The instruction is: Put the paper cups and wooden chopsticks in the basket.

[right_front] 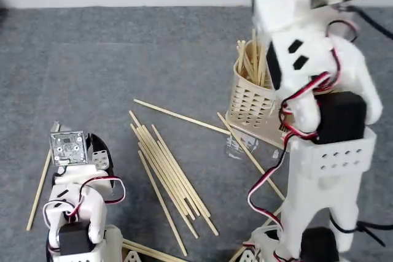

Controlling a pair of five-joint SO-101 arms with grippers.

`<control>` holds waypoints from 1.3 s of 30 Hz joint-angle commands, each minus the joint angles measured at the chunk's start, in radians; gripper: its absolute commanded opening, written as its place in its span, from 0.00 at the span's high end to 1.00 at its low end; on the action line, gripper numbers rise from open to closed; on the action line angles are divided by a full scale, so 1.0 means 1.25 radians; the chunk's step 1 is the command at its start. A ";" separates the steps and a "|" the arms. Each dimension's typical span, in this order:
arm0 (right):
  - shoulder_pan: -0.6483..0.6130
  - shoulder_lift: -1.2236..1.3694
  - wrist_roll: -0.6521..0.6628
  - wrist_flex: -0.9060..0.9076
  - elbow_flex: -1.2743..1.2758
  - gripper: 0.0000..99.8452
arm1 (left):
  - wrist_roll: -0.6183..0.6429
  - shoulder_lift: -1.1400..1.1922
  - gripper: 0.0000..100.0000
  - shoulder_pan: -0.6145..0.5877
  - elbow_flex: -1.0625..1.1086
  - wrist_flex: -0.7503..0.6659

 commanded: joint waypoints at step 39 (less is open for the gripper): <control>-0.060 -0.323 -0.059 0.002 0.696 0.94 | -0.006 -0.011 0.98 0.001 -0.028 0.006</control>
